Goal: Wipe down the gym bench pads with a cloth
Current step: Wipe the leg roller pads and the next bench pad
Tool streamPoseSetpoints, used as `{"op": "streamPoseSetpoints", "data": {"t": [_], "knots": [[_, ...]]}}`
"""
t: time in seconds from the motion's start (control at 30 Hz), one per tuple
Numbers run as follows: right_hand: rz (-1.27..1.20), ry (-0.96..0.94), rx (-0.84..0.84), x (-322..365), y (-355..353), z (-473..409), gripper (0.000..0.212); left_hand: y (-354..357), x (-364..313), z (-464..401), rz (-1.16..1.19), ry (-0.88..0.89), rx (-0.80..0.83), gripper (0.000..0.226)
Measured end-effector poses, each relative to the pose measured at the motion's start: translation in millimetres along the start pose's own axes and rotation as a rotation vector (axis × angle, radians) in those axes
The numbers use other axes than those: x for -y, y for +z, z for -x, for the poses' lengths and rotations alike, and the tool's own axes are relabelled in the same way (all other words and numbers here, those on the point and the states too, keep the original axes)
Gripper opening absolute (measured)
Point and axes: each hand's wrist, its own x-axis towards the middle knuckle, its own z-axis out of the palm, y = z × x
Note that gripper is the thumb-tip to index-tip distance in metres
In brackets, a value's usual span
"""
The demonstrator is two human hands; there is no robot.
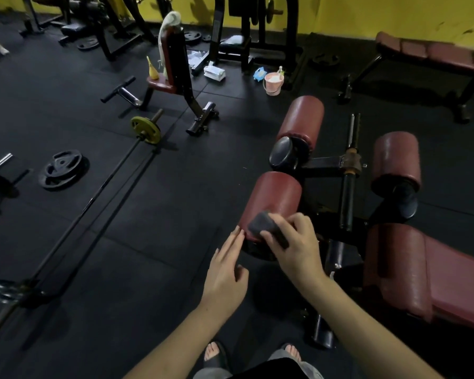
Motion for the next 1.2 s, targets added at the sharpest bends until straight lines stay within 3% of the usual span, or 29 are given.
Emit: {"op": "streamPoseSetpoints", "data": {"t": [0.1,0.27,0.53,0.63,0.83,1.1,1.2], "knots": [[0.068,-0.033,-0.022,-26.6,8.5,-45.6,0.039,-3.6,1.5,-3.0,0.025,-0.043,0.017,0.080],[0.082,0.243,0.026,-51.5,16.3,-128.8,0.039,-9.7,5.6,-6.1,0.086,-0.138,0.031,0.077],[0.062,0.001,0.026,9.1,2.6,-11.9,0.044,-6.8,2.9,-1.8,0.124,-0.124,-0.040,0.069],[0.081,-0.113,0.063,-9.1,2.3,-26.8,0.042,-3.3,0.9,-0.3,0.143,-0.124,-0.029,0.071],[0.093,0.207,0.059,-55.2,14.5,-126.5,0.040,-6.6,1.1,-1.4,0.146,-0.137,-0.009,0.072],[-0.003,0.051,-0.001,5.1,-0.2,0.0,0.041,1.9,4.3,8.8,0.018,0.022,-0.038,0.080],[0.017,-0.070,0.019,-9.9,1.5,-14.5,0.040,4.9,2.6,9.8,0.000,0.035,-0.042,0.085]]}}
